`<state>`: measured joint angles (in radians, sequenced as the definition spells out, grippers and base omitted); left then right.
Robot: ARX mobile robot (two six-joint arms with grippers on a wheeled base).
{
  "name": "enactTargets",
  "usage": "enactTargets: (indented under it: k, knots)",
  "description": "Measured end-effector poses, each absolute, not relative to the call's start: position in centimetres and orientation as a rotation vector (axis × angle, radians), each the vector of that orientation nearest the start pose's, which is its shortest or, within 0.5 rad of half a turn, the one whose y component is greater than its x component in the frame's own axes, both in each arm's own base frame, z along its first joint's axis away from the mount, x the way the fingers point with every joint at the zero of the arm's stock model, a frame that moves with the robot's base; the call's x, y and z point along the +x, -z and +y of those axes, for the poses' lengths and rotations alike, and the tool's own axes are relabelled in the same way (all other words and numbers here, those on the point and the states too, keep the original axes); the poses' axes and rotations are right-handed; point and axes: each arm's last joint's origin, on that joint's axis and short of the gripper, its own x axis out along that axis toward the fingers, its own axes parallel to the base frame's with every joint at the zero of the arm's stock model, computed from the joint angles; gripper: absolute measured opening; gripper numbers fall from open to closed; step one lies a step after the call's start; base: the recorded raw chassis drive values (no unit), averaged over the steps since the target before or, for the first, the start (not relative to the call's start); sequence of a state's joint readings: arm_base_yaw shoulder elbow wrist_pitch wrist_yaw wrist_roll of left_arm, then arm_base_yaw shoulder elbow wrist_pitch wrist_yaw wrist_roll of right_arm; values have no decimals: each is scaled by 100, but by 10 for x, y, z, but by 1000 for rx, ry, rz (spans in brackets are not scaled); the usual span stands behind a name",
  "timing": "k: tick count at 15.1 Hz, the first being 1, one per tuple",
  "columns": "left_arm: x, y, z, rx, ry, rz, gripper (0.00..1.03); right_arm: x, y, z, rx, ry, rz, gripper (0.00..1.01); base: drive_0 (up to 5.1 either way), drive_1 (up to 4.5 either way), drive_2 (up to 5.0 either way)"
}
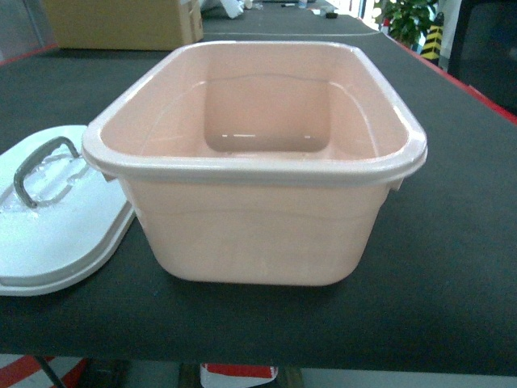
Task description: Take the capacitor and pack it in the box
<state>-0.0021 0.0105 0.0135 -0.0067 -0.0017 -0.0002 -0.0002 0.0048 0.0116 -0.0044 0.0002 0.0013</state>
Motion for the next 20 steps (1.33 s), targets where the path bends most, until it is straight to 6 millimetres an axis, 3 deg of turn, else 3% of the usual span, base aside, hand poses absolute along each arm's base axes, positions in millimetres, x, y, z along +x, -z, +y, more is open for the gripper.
enactTargets:
  k: [16,18,20]
  knots:
    - [98,-167,0,1,2,3,44,97,-167,0,2,0,-2,98,0,0,0]
    - [127,-180,-17,-10,41,-73,44,97,-167,0,2,0,-1,98,0,0,0]
    - [177,-222,-48,-51,95,-203,44,97,-167,0,2,0,-2,98,0,0,0]
